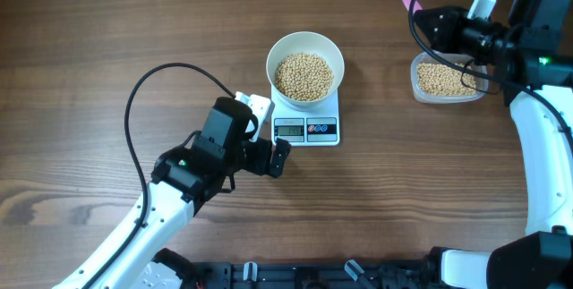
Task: Scoop item into bowl and weigh 150g on scale
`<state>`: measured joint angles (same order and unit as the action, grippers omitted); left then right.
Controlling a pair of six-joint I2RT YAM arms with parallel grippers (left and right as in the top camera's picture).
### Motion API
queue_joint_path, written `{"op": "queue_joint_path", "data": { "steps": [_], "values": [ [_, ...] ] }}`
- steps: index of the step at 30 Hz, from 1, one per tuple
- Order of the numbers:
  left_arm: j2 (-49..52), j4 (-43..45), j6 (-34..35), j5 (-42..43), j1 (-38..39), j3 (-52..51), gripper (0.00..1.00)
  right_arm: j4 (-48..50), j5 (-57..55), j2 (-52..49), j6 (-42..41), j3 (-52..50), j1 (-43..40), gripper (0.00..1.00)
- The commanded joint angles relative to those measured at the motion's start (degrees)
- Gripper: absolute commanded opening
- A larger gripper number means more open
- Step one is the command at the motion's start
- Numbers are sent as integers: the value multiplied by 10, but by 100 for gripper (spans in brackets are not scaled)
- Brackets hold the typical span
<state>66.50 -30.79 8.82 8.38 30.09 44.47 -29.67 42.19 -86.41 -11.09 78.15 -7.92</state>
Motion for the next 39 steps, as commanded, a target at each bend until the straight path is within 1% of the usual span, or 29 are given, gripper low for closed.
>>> {"op": "queue_joint_path", "data": {
  "steps": [1,5,11,16,19,21,24,26,28,33,39],
  "values": [
    [3,1,-7,-3,3,12,100,5,10,14,6,10,0,4],
    [3,1,-7,-3,3,12,100,5,10,14,12,10,0,4],
    [3,1,-7,-3,3,12,100,-4,34,14,88,10,14,4],
    [3,1,-7,-3,3,12,100,-14,32,14,151,10,63,4],
    [3,1,-7,-3,3,12,100,-15,-8,14,169,10,102,4],
    [3,1,-7,-3,3,12,100,-25,-45,14,199,10,127,4],
    [3,1,-7,-3,3,12,100,-44,-131,14,248,10,169,4],
    [3,1,-7,-3,3,12,100,-53,-188,14,256,10,192,4],
    [3,1,-7,-3,3,12,100,-59,-206,14,264,10,209,4],
    [3,1,-7,-3,3,12,100,-65,-211,14,285,10,243,4],
    [3,1,-7,-3,3,12,100,-77,-273,14,306,10,264,4]
  ]
}}
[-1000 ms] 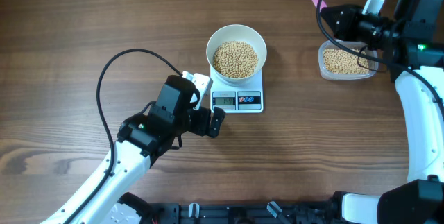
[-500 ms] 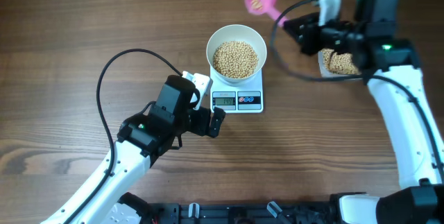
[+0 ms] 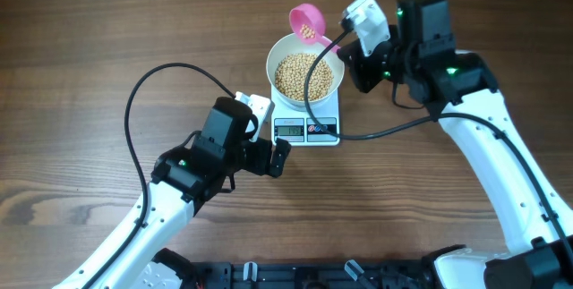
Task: Scoop item into bowl and weigh 150g on scale
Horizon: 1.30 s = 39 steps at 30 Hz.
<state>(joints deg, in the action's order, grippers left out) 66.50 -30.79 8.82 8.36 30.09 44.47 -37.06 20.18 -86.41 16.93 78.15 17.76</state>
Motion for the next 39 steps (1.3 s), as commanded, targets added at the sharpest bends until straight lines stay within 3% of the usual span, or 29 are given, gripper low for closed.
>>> {"op": "queue_joint_path", "data": {
  "steps": [1,11,16,39],
  "values": [
    [3,1,-7,-3,3,12,100,-4,-57,14,26,10,8,4],
    [3,1,-7,-3,3,12,100,-30,-21,14,26,10,8,4],
    [3,1,-7,-3,3,12,100,-42,-21,11,73,10,8,4],
    [3,1,-7,-3,3,12,100,-40,-21,-7,136,10,8,4]
  ]
}}
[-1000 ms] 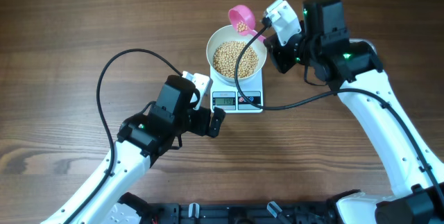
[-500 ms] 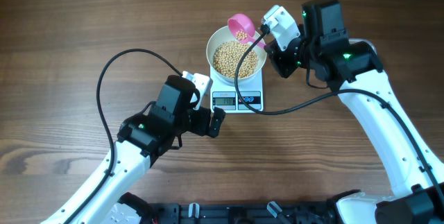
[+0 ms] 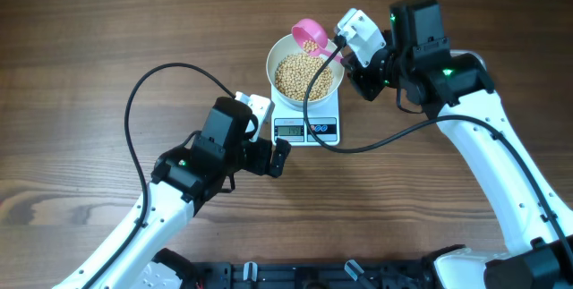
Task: Scoop item into bowl and weigh 150g on scale
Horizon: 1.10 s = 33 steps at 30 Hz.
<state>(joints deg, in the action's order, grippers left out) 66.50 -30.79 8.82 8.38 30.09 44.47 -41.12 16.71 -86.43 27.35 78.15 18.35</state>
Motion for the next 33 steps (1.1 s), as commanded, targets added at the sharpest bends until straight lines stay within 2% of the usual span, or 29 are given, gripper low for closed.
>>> {"op": "queue_joint_path", "data": {
  "steps": [1,11,21,33],
  "values": [
    [3,1,-7,-3,3,12,100,0,13,-7,44,10,2,4],
    [3,1,-7,-3,3,12,100,6,11,-8,83,10,11,4],
    [3,1,-7,-3,3,12,100,20,12,-8,84,10,23,4],
    [3,1,-7,-3,3,12,100,49,12,-8,-88,10,23,4]
  ]
}}
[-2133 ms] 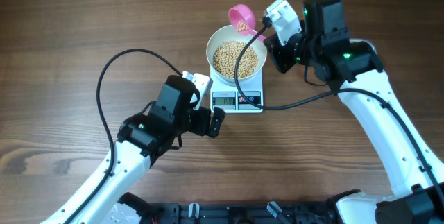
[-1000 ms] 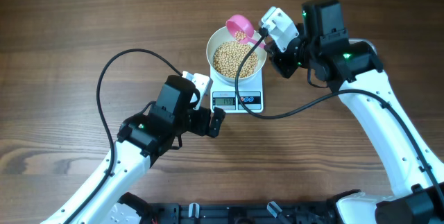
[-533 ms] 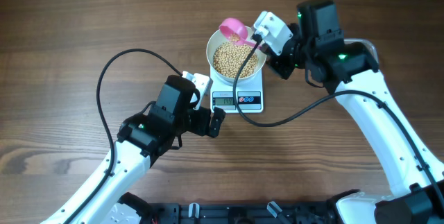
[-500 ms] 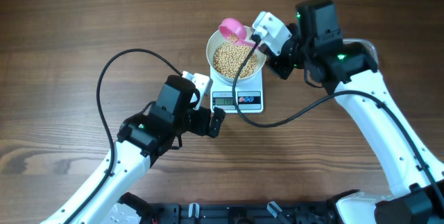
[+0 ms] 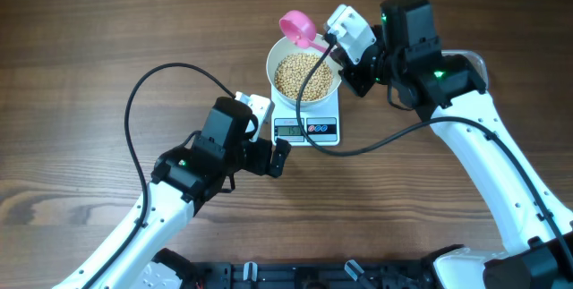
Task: Scoop item into bowl and weigh 150g on scale
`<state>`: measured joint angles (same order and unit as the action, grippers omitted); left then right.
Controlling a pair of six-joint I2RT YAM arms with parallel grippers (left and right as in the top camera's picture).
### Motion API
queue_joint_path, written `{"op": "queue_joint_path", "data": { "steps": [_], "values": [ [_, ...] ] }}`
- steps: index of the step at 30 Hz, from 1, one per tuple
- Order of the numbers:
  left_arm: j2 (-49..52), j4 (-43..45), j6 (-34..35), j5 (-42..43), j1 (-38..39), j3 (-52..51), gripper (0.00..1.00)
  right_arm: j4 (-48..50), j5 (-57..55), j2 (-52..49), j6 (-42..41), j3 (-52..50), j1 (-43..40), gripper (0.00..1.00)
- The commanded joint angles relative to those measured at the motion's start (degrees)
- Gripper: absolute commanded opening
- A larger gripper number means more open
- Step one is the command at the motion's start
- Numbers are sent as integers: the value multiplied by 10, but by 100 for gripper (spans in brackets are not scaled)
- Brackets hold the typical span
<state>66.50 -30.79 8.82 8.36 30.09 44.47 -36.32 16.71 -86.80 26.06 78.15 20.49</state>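
A white bowl heaped with soybeans stands on a small white digital scale at the middle of the table. Over the bowl's far left rim hangs a pink scoop, tipped so that no beans show in it. My right gripper is shut on the scoop's handle at the bowl's right side. My left gripper rests low just left of the scale's front, touching nothing; its jaws are too dark to read.
A black cable from the right arm drapes across the bowl and scale. The left arm's cable loops over the left half of the wooden table. The right arm spans the right side.
The right gripper has shifted slightly left and up. The pink scoop has moved from above the bowl's far rim to its far left edge and is more tipped. The left arm is unchanged.
The right gripper first held the scoop with beans at the far right, by a clear tub of beans. Then the scoop with beans was at the bowl's far rim, then lower over the bowl. Now it is tipped at the far left rim. The left arm never moved.
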Motion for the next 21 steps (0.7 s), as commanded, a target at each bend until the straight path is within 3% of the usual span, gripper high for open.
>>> {"op": "queue_joint_path", "data": {
  "steps": [1,5,13,18,21],
  "values": [
    [3,1,-7,-3,3,12,100,0,12,-4,-100,10,1,4],
    [3,1,-7,-3,3,12,100,1,14,-4,-165,10,1,4],
    [3,1,-7,-3,3,12,100,16,14,-1,-209,10,-7,4],
    [3,1,-7,-3,3,12,100,31,16,12,-291,10,-50,4],
    [3,1,-7,-3,3,12,100,31,75,21,-297,10,-93,4]
  ]
}}
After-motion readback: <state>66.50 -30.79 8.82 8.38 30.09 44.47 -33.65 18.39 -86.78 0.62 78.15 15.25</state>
